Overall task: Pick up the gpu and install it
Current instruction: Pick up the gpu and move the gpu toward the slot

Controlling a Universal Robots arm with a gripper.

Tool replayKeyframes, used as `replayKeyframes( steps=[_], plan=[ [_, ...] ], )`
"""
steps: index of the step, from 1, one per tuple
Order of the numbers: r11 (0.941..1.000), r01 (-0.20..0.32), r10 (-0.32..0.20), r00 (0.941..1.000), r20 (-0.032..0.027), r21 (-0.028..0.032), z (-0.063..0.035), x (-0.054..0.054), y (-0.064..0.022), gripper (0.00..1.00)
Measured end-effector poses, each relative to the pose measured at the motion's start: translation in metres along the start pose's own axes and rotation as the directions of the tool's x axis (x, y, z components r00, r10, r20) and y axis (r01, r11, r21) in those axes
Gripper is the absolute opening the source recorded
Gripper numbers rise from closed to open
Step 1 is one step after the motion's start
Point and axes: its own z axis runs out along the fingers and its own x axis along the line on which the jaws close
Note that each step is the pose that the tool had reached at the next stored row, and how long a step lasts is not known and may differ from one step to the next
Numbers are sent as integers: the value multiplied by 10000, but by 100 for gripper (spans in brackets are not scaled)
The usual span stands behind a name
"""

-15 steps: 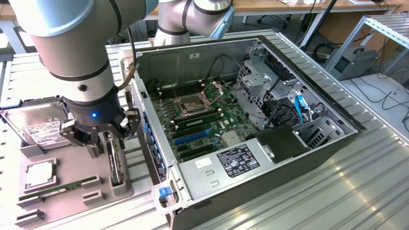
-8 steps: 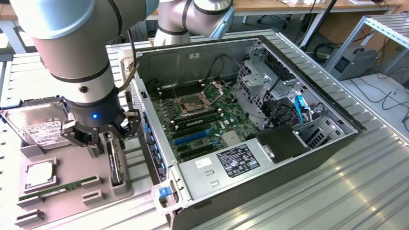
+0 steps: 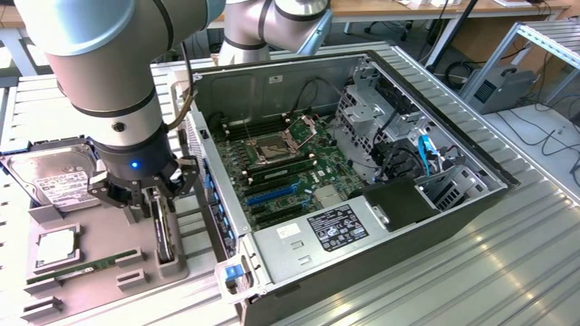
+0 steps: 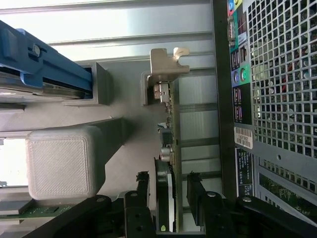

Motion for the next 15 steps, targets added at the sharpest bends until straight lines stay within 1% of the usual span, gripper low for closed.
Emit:
replayKeyframes(
  steps=[3,15],
  plan=[
    [10000,1,-1,10000,-1,0,0,0,0,28],
    [10000,0,0,10000,1,2,-1,0,0,27]
  ],
)
